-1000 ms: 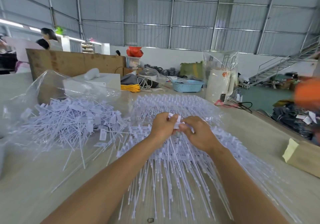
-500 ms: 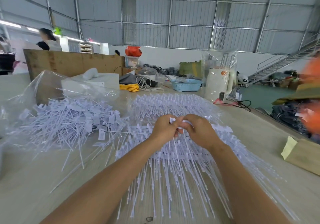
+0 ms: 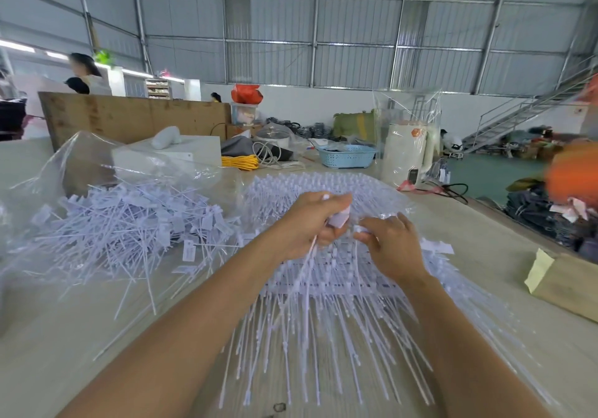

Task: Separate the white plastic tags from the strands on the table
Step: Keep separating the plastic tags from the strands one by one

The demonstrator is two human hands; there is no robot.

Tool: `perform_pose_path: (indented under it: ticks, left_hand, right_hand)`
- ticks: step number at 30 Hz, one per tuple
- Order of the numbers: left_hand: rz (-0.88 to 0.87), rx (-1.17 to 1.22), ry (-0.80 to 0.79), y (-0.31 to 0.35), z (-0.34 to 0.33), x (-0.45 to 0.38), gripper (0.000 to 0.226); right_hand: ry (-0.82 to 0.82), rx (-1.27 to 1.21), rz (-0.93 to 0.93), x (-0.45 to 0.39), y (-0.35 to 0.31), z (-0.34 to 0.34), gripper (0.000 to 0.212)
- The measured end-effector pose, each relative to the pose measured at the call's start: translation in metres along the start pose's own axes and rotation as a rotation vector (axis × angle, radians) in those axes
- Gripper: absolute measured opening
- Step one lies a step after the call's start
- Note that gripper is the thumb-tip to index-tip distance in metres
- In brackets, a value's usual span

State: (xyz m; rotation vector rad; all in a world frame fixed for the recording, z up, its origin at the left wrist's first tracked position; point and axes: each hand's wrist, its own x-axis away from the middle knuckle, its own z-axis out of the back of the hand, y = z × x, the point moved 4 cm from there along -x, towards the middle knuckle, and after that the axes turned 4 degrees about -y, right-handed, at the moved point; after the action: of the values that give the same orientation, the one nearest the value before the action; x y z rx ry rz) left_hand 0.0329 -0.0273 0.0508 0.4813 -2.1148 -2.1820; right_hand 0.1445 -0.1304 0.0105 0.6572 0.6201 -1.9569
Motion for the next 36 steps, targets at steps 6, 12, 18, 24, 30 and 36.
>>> perform_pose_path:
  ticks: [6,12,18,24,30,36]
  left_hand:
    - [-0.046,-0.054,0.389,-0.015,0.023,-0.004,0.013]
    - [0.104,0.019,0.396,-0.038,0.043,-0.007,0.022]
    - [0.138,0.049,0.062,-0.038,0.013,-0.009,0.058]
    - [0.106,-0.083,0.144,-0.042,0.017,-0.009,0.038]
    - [0.008,-0.123,0.22,-0.038,0.023,-0.01,0.03]
    - [0.018,-0.147,0.195,-0.041,0.021,-0.008,0.027]
  right_hand:
    - [0.121,-0.152,-0.023,-0.011,-0.016,0.01,0.021]
    - [0.145,-0.381,0.033,-0.014,-0.032,0.017,0.017]
    - [-0.029,-0.232,0.112,-0.015,-0.052,-0.002,0.02]
    - [-0.139,-0.425,0.09,-0.01,-0.051,-0.004,0.017]
    - [-0.227,-0.557,-0.027,-0.012,-0.04,-0.004,0.031]
    - [-0.226,-0.507,0.05,-0.017,-0.033,-0.001,0.021]
